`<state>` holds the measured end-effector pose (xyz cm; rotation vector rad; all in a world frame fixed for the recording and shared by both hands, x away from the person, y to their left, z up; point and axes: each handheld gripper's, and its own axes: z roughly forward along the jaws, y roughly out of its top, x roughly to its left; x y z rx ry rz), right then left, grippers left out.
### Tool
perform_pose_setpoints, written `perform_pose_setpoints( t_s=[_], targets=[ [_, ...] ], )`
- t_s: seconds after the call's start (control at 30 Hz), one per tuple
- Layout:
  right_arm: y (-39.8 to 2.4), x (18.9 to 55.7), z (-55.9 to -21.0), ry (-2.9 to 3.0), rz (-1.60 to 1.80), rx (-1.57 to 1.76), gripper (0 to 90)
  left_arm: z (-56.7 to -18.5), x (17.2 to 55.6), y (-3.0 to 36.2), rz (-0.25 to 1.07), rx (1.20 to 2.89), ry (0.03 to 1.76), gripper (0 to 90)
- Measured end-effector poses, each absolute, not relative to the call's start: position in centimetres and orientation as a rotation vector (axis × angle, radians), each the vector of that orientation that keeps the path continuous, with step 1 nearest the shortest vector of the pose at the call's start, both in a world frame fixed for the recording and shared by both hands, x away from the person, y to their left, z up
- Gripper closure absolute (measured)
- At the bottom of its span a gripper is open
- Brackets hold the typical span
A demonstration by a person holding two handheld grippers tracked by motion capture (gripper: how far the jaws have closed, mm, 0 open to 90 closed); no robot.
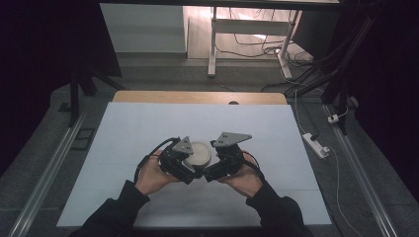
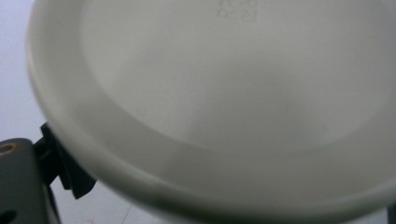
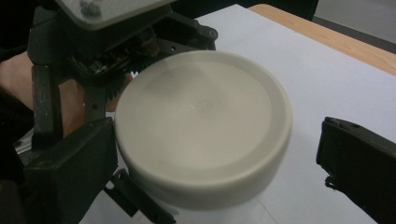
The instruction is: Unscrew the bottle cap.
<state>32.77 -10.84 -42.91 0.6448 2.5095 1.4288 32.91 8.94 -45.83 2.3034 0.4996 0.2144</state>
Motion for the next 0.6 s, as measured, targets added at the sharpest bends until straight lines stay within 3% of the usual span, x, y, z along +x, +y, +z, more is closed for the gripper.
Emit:
perform_pose_setpoints(
  t_s=[0.6],
  targets=[
    [-10.13,33.28,-43.48,2.548,1.491,0.525,6.7,-45.81,32.86,8.84,0.184,2.310,0.451,7.6]
  ],
)
